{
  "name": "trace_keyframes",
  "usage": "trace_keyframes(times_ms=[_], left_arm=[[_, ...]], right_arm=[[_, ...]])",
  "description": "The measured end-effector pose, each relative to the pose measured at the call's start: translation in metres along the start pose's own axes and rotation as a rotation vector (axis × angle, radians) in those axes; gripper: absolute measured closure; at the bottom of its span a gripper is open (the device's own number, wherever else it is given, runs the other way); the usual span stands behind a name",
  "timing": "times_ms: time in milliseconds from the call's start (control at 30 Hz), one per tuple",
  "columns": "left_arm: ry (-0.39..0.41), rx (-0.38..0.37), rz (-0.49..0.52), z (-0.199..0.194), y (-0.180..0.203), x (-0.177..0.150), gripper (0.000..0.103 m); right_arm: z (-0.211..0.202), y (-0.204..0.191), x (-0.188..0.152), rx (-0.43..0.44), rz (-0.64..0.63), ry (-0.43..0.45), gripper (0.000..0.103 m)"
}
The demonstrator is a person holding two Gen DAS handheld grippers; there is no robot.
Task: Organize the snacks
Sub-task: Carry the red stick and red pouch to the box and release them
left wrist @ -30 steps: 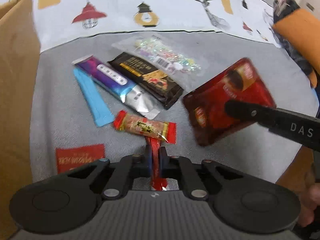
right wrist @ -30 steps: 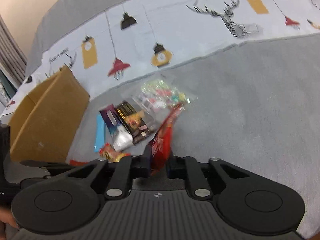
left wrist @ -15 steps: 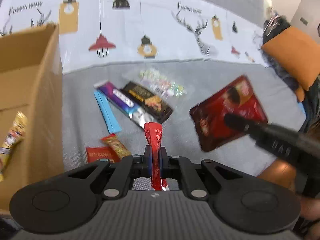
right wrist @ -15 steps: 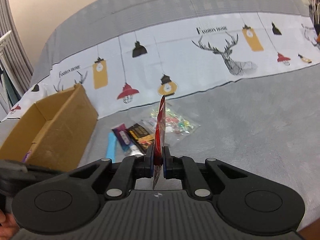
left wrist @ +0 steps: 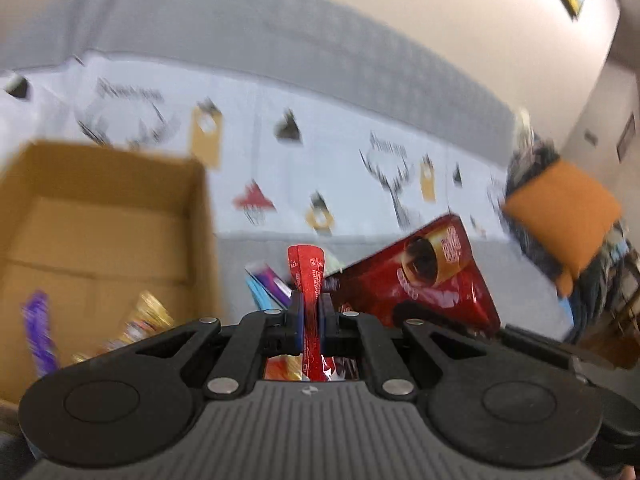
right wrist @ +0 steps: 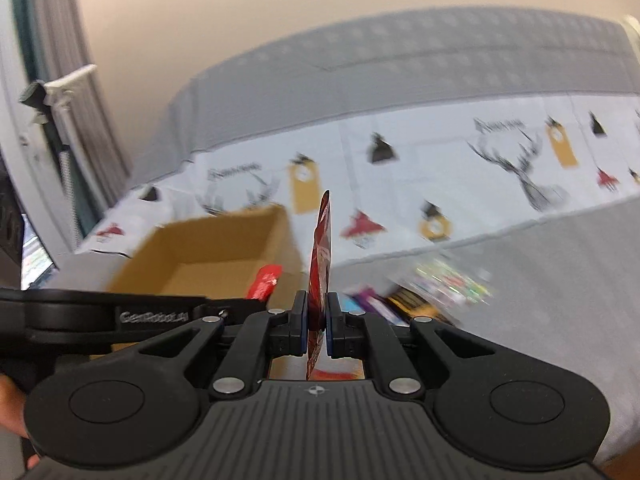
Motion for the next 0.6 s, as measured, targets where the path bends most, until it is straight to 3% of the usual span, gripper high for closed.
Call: trace_keyframes(times_ms=[200, 367, 467, 600], left_arm=[[0.178, 0.051, -0.04, -0.072, -0.047, 0.039, 0.096], [0.271, 0.089, -0.069, -0.109, -0.082, 0.057, 0.096], [0.295, 0.126, -0.065, -0.111, -0.104, 0.06, 0.096], [0.221, 0.178, -0.128, -0.087, -0.147, 0.048, 0.096]], right_arm=[[0.001, -0.081, 0.03, 0.089, -0.085, 0.049, 0.095], [0.007, -0.136, 0.051, 0.155, -0.171, 0.078, 0.095], [0.021, -0.159, 0.054, 0.187, -0.199, 0.068, 0.095], [0.067, -0.172, 0.037, 0.224, -0.159, -0.015, 0.095]])
Point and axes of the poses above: each gripper's, at about its wrist camera, not at the fingertips, and z roughly the way its jaws point, y to its right, x to its top, the point moved 6 cm from there along z, roughly the way its jaws point
